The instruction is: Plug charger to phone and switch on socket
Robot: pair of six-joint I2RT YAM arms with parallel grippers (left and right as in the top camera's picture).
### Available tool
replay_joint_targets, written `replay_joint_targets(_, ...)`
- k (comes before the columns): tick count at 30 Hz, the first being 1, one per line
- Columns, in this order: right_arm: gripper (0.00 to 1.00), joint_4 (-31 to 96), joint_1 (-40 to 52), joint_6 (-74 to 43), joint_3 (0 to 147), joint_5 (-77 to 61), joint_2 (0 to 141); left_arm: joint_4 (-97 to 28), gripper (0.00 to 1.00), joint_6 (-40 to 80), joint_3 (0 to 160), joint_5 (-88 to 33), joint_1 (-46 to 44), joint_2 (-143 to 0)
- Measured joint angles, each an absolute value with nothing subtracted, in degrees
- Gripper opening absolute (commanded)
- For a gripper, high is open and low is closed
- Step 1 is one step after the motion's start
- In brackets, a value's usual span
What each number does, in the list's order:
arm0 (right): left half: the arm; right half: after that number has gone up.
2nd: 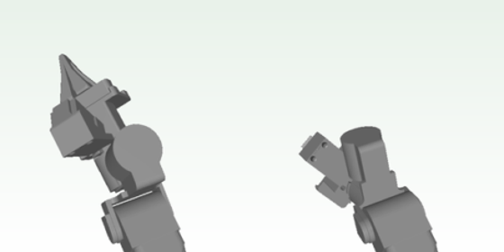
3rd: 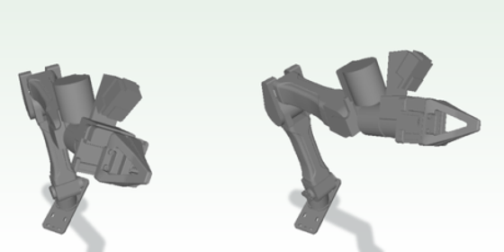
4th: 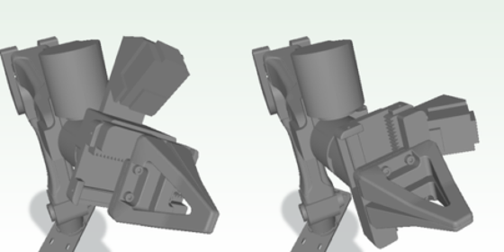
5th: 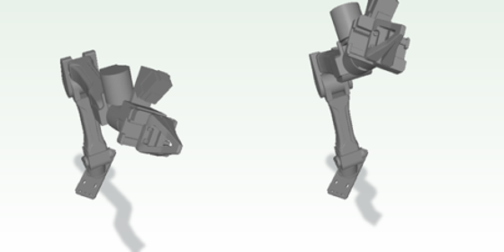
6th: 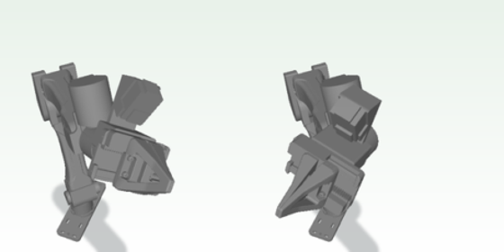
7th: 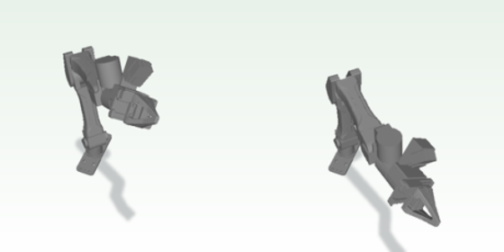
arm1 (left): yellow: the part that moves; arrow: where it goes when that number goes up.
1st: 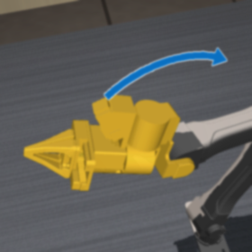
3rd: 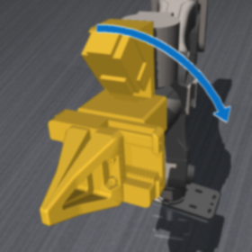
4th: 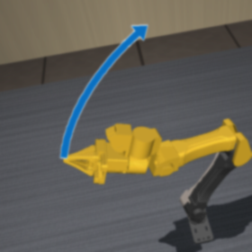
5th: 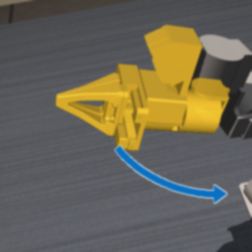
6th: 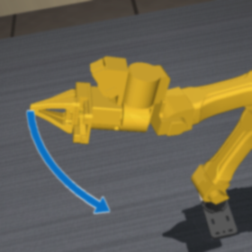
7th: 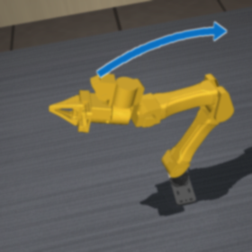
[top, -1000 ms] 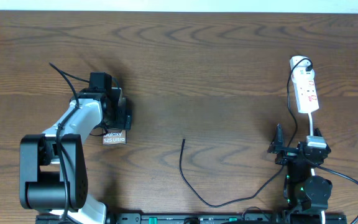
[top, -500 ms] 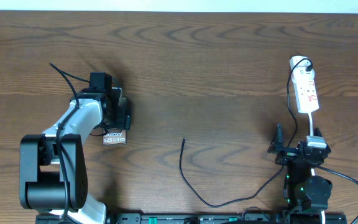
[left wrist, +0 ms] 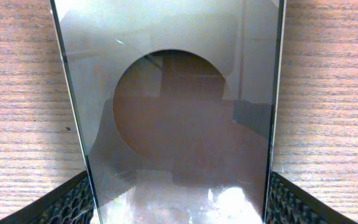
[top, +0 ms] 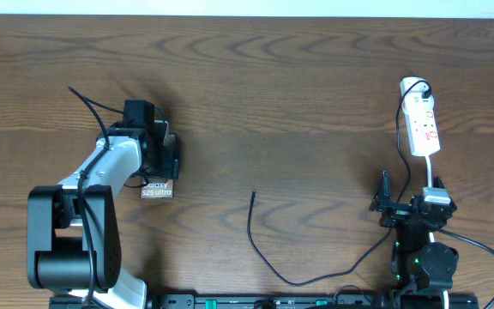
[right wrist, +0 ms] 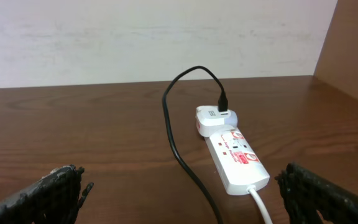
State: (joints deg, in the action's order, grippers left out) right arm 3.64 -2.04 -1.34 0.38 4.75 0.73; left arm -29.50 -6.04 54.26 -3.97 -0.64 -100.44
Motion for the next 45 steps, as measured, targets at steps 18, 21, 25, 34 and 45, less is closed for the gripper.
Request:
replay_joint_targets(18,0.99,3.6,-2.0,-1.3,0.4,4.7,0.7,-29.5,0.08,-6.0,54.3,-4.0,-0.6,-100.4)
replay_joint_targets(21,0.99,3.7,-2.0,-1.3,0.4,4.7,0.7,-29.5,0.07,-6.0,54.3,-4.0,-0.6,-100.4)
replay_joint_targets(25,0.99,3.7,-2.0,-1.3,0.4,4.7,0.7,-29.5,0.08,-6.0,54.3,-4.0,-0.6,-100.4)
replay_joint_targets(34,0.99,3.6,-2.0,-1.3,0.4,4.7,0.7,-33.6,0.07,-6.3,56.2,-3.7,-0.6,-101.3)
replay_joint_targets(45,0.99,3.7,-2.0,-1.3,0.4,4.7,0.7,-39.8,0.07,-6.5,62.3,-3.2,-0.6,-102.7)
